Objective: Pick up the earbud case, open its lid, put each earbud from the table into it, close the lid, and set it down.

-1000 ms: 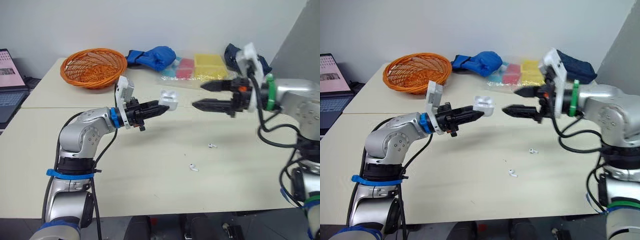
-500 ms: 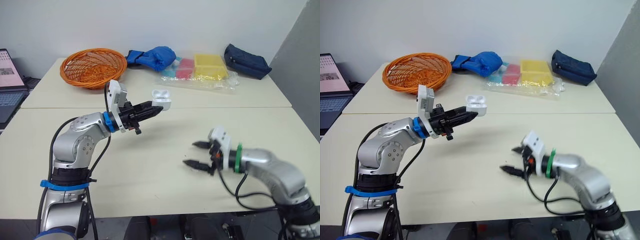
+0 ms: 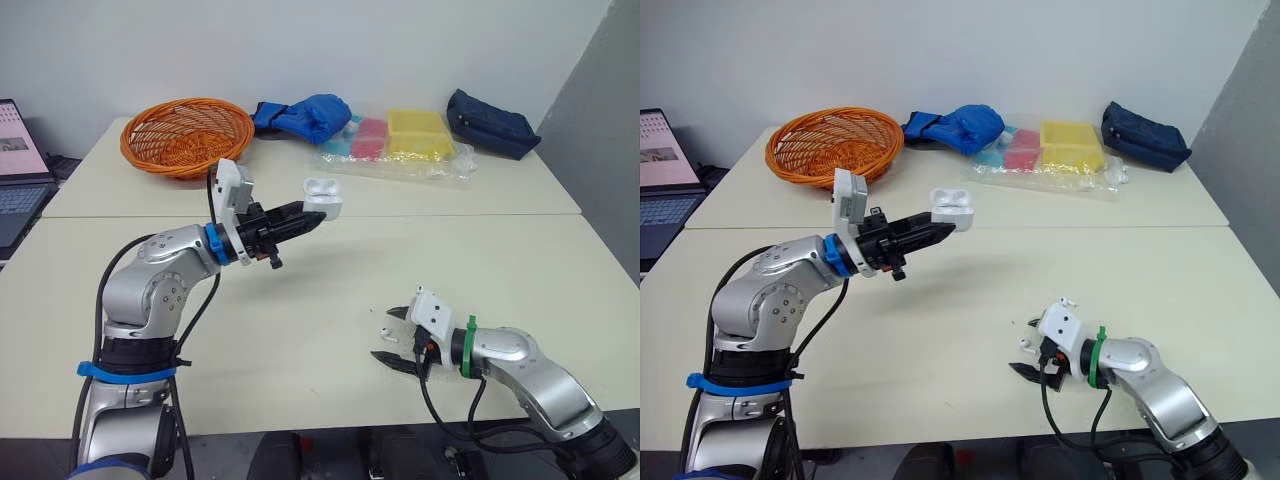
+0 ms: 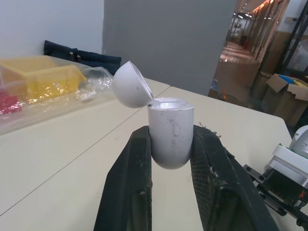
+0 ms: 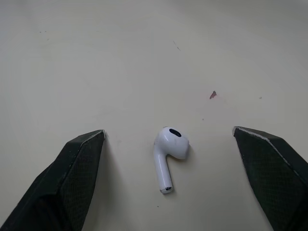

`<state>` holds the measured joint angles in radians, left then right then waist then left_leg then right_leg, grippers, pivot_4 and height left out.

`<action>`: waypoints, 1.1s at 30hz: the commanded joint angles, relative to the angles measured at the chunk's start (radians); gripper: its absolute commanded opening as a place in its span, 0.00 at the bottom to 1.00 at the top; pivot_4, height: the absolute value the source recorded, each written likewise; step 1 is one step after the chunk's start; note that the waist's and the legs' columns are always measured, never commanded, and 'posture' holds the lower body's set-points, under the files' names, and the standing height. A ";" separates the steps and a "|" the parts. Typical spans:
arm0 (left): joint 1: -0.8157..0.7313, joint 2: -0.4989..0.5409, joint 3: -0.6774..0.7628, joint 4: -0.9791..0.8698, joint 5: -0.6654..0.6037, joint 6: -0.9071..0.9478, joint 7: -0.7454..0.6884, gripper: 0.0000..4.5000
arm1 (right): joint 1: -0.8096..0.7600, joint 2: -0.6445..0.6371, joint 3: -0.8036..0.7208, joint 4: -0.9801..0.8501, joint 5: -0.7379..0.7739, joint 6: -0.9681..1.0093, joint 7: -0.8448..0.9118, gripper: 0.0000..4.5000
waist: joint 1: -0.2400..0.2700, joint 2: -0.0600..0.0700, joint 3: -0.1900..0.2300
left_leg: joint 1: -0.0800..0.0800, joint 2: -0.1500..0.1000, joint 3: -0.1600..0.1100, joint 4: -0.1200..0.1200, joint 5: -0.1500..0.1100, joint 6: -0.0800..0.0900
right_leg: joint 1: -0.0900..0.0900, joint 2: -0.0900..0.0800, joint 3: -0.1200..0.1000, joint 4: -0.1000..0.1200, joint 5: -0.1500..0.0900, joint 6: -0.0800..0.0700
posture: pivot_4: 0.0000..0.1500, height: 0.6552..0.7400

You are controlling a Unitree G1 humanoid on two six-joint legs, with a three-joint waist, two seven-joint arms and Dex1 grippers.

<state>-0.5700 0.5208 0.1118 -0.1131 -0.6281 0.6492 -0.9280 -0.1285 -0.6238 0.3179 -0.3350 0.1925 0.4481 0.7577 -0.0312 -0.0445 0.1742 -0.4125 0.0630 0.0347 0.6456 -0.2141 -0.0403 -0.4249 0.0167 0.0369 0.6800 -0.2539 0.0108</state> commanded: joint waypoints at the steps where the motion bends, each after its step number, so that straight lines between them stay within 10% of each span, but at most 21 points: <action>1: -0.009 0.008 0.001 -0.044 -0.017 -0.008 0.000 0.16 | 0.004 -0.012 0.020 0.033 -0.060 -0.037 0.003 0.80 | 0.000 0.000 0.000 | 0.001 0.000 0.000 0.000 0.000 0.000 | 0.001 0.000 0.000 0.000 0.000 0.000 | 1.00 1.00; 10: -0.007 0.009 0.002 -0.039 -0.014 -0.015 0.001 0.16 | 0.015 -0.037 0.007 0.036 -0.081 -0.027 0.017 0.09 | 0.001 0.000 0.000 | 0.007 -0.001 0.001 0.000 0.000 0.000 | 0.006 0.000 0.003 0.000 -0.001 -0.002 | 1.00 1.00; 23: 0.001 -0.006 -0.005 -0.046 -0.018 -0.021 0.005 0.16 | -0.040 -0.114 -0.146 -0.077 0.095 0.053 0.160 0.09 | 0.003 0.000 0.000 | 0.007 -0.001 0.003 -0.001 0.000 0.000 | 0.005 0.000 0.004 0.000 0.000 0.000 | 1.00 1.00; 33: 0.040 -0.025 -0.007 -0.045 -0.015 -0.060 -0.001 0.16 | -0.092 -0.649 -0.297 0.242 0.027 -0.180 0.617 0.09 | -0.001 0.003 0.004 | 0.007 0.000 0.003 -0.002 0.000 0.000 | 0.005 0.000 0.003 -0.002 -0.001 -0.002 | 1.00 1.00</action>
<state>-0.5242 0.4990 0.0939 -0.1203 -0.6285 0.6156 -0.9278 -0.2073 -1.2544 0.0004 -0.1518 0.2657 0.3363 1.3305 -0.0320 -0.0411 0.1778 -0.4053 0.0626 0.0374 0.6429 -0.2144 -0.0402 -0.4201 0.0167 0.0396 0.6782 -0.2552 0.0082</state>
